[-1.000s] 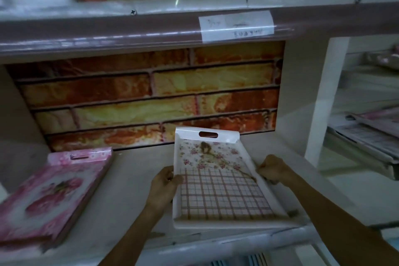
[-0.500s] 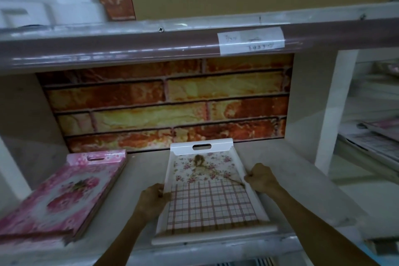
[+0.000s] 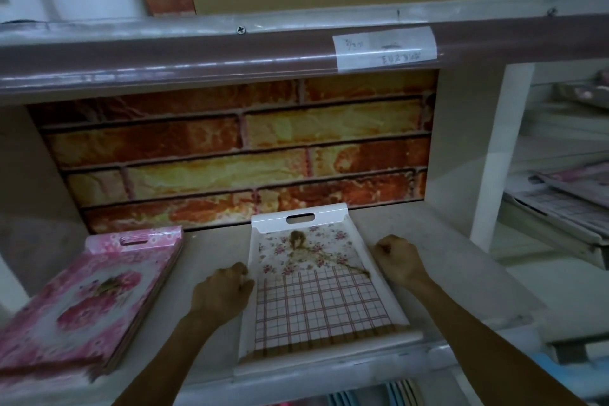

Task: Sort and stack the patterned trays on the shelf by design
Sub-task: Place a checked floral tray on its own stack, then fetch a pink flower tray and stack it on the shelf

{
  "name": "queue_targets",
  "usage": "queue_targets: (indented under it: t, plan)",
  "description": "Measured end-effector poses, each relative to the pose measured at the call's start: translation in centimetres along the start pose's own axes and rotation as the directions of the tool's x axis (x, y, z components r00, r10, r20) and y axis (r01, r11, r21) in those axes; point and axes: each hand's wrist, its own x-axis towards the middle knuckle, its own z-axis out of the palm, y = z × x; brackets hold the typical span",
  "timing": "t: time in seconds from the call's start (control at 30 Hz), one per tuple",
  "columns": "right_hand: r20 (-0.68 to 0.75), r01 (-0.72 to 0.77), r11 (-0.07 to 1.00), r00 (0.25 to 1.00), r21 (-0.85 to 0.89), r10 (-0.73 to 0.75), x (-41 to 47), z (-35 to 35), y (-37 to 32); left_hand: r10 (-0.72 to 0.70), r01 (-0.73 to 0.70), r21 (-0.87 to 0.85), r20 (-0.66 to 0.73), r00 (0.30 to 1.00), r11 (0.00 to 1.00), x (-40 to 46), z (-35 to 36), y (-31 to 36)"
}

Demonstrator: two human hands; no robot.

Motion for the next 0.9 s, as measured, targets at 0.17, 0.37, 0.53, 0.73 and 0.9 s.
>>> queue_targets:
  t: [0.17, 0.37, 0.53, 0.73, 0.9]
  plan:
    - [-0.142, 0.112, 0.979, 0.986, 0.168, -0.089, -1.1, -3.5, -2.0, 0.236, -0.25, -0.321, -0.081, 0.968, 0.914, 0.3, -1.2, 2.6]
    - [-0.353, 0.246, 0.938, 0.923, 0.243, -0.151, -4.1, -10.1, -3.4, 0.409, -0.398, -0.619, -0.133, 0.903, 0.677, -0.8, -1.9, 9.2]
    - [-0.465, 0.311, 0.92, 0.868, 0.241, -0.172, -7.5, -16.0, -2.9, 0.502, -0.417, -0.769, -0.146, 0.852, 0.485, -2.4, -2.4, 15.4]
    - [-0.571, 0.353, 0.921, 0.796, 0.165, -0.203, -12.2, -25.8, 0.4, 0.557, -0.404, -0.852, -0.168, 0.814, 0.333, -5.4, -3.3, 24.9]
    - [-0.599, 0.34, 0.932, 0.775, 0.125, -0.202, -15.9, -35.0, 5.1, 0.575, -0.422, -0.862, -0.201, 0.793, 0.281, -9.0, -4.0, 34.0]
